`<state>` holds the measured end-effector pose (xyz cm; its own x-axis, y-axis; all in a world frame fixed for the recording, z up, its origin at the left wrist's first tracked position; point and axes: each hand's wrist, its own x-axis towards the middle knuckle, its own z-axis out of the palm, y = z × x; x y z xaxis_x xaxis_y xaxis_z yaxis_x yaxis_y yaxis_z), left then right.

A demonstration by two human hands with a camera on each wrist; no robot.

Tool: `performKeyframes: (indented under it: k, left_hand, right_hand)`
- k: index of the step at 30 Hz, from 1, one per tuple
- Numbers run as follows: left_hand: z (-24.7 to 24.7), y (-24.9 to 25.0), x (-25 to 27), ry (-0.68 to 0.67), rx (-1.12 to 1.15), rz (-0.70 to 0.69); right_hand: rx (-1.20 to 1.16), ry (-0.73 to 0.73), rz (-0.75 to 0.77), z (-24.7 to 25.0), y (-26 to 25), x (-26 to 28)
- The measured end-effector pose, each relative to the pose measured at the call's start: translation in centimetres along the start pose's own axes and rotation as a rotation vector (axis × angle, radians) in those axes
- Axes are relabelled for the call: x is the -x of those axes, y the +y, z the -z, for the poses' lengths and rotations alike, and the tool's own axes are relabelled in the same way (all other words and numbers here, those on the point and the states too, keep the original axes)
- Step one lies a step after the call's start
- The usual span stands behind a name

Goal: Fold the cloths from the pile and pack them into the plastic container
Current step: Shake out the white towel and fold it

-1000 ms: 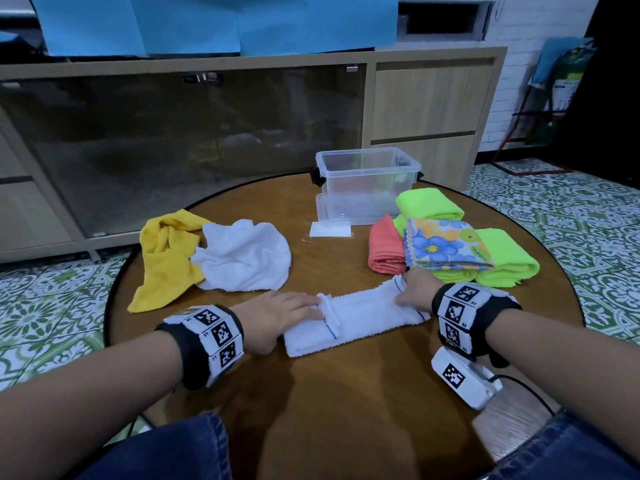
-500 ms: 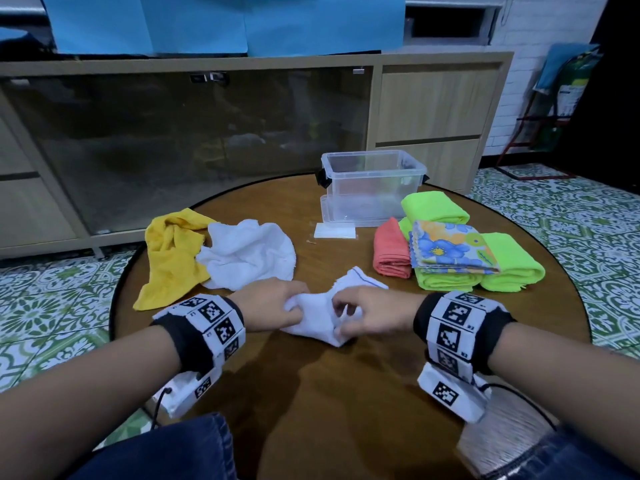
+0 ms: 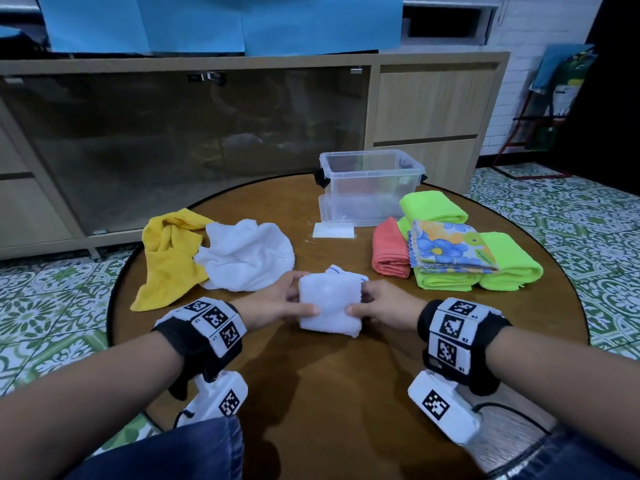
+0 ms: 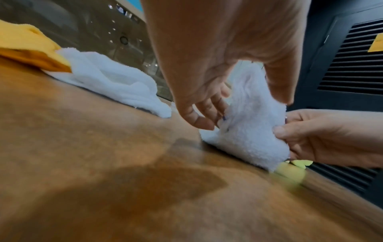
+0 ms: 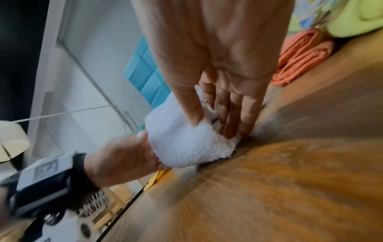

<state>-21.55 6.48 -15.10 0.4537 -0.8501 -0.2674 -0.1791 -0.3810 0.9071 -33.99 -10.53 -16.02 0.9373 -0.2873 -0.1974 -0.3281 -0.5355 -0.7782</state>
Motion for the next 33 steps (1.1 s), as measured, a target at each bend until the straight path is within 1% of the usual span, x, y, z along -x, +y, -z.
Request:
performKeyframes:
  k: [2, 3, 5, 7, 9, 13, 14, 15, 17, 18, 19, 20, 21, 22, 23, 24, 26, 28, 30, 31, 33]
  left_hand:
    - [0.0, -0.9, 0.0, -0.074, -0.015, 0.042]
    - [-0.1, -1.2, 0.0, -0.083, -0.075, 0.059]
    - [-0.3, -1.4, -0.2, -0.037, -0.224, 0.090]
    - [-0.8, -0.9, -0.4, 0.022, -0.306, 0.105]
    - [-1.3, -0.3, -0.6, 0.047, -0.309, 0.118]
    - [-2.3, 0.6, -1.2, 0.149, -0.317, 0.173]
    - [-2.5, 0.6, -1.4, 0.175, -0.325, 0.181]
    - [-2.6, 0.5, -1.6, 0.191, -0.331, 0.184]
    - [-2.8, 0.5, -1.8, 0.198, -0.339, 0.181]
    - [-2.8, 0.4, -1.9, 0.189, -0.339, 0.179]
    - [-2.7, 0.4, -1.9, 0.174, -0.338, 0.178]
    - [-2.7, 0.3, -2.0, 0.164, -0.343, 0.175]
    - [-2.7, 0.3, -1.9, 0.161, -0.353, 0.177]
    - [-2.7, 0.3, -1.9, 0.167, -0.362, 0.183]
    - [-2.8, 0.3, -1.9, 0.175, -0.361, 0.196]
    - [-2.8, 0.2, -1.8, 0.187, -0.348, 0.206]
    - [-2.9, 0.4, -1.7, 0.202, -0.272, 0.241]
    - [-2.8, 0.8, -1.6, 0.180, -0.173, 0.297]
    - [-2.4, 1.0, -1.4, 0.095, -0.144, 0.349]
    - [-2.4, 1.1, -1.2, 0.075, -0.131, 0.365]
    - [-2.1, 0.8, -1.1, 0.086, -0.075, 0.352]
  right_hand:
    - [0.015, -0.037, -0.084, 0.6, 0.4, 0.0]
    - [0.018, -0.074, -0.134, 0.9, 0.5, 0.2]
    - [0.048, -0.126, -0.221, 1.2, 0.4, 0.5]
    - [0.105, -0.144, -0.258, 1.3, 0.4, 0.6]
    - [0.156, -0.167, -0.272, 1.5, 0.2, 0.6]
    - [0.131, -0.191, -0.302, 1.7, -0.2, 0.9]
    - [0.171, -0.147, -0.274, 1.7, -0.1, 0.9]
    - [0.244, -0.055, -0.217, 1.6, 0.1, 0.9]
    - [0.413, 0.185, -0.028, 1.4, 0.0, 0.9]
    - [0.457, 0.246, 0.076, 1.2, -0.3, 0.9]
    - [0.480, 0.238, 0.168, 0.9, -0.6, 1.0]
    - [0.516, 0.171, 0.226, 0.7, -0.9, 1.1]
    - [0.568, 0.075, 0.243, 0.4, -1.1, 1.1]
    - [0.627, -0.015, 0.230, 0.1, -1.3, 1.1]
    - [0.697, -0.080, 0.211, -0.2, -1.5, 1.1]
    - [0.781, -0.114, 0.205, -0.5, -1.6, 1.1]
    - [0.981, -0.108, 0.219, -1.0, -1.8, 1.3]
    - [1.112, -0.062, 0.258, -2.0, -2.1, 1.7]
    - [1.129, 0.008, 0.286, -3.1, -2.5, 2.1]
    - [1.107, 0.043, 0.286, -3.3, -2.7, 2.1]
    - [0.997, 0.111, 0.235, -2.8, -3.1, 1.7]
